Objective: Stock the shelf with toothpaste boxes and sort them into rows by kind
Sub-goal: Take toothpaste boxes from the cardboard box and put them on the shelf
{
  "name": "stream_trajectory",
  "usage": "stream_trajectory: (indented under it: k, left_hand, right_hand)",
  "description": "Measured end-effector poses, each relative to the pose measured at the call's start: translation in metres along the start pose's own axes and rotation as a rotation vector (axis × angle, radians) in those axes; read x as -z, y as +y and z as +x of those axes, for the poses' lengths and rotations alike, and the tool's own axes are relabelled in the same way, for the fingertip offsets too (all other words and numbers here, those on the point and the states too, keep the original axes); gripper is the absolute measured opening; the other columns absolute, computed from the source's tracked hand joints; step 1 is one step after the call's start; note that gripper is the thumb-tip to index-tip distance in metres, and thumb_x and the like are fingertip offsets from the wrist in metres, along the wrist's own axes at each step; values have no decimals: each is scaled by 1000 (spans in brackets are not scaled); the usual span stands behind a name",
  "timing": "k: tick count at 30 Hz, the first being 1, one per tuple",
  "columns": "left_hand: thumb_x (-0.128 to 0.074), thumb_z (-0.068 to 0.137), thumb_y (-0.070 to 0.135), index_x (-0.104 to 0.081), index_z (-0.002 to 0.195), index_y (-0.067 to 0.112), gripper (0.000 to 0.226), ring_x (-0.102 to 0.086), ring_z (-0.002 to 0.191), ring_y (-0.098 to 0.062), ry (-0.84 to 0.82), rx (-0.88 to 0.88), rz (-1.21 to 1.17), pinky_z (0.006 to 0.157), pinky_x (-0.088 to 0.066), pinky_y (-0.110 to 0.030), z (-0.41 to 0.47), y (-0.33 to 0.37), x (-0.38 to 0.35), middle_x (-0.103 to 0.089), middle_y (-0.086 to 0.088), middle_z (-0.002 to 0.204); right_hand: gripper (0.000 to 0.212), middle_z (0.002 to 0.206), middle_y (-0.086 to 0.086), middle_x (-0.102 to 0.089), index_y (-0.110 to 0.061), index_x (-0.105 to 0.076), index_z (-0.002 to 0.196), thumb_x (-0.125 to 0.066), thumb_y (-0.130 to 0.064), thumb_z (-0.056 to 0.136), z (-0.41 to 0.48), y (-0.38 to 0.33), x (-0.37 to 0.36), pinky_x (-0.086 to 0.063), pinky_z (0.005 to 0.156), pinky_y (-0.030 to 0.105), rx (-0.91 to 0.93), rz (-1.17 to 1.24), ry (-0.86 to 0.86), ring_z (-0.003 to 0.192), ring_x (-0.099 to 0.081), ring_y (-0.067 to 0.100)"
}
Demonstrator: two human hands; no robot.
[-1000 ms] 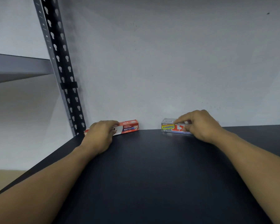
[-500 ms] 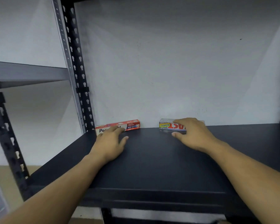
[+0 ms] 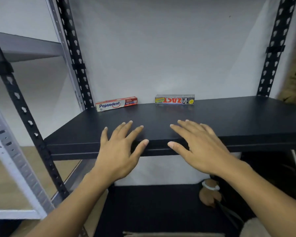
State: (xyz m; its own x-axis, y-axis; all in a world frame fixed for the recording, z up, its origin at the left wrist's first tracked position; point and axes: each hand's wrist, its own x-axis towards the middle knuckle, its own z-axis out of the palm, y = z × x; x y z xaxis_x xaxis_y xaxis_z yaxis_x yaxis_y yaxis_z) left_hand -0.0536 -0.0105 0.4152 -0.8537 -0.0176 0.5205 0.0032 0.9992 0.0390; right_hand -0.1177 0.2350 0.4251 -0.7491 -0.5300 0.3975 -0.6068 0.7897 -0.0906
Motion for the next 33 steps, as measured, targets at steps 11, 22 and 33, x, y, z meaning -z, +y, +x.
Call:
stream_trajectory:
  k: [11,22,33]
  left_hand:
    - [-39,102,54,-16,159,33,65,8,155,-21,-67,-59,-202,122,-5,-59,-129,33,-115,6,0,169]
    - [-49,100,43,-29,155,29,59,-32,145,-29,-900,395,-441,116,-34,-45,-263,25,-294,-24,-5,163]
    - [-63,93,13,-56,138,21,46,-65,93,-21,-846,698,-529,72,-45,-23,-278,-1,-346,-66,-7,122]
  right_hand:
    - [67,168,-4,-6,-34,-16,158,-36,-59,100,-127,-3,-152,-10,125,44,19,164,-125,155,-1,16]
    - [73,166,-2,-17,-30,-16,158,-53,-46,98,-233,32,-332,-24,120,42,-282,243,-901,150,-22,23]
    - [71,163,-4,-29,-32,-27,156,-62,-44,94,-227,20,-419,-22,118,44,-400,357,-853,149,-25,21]
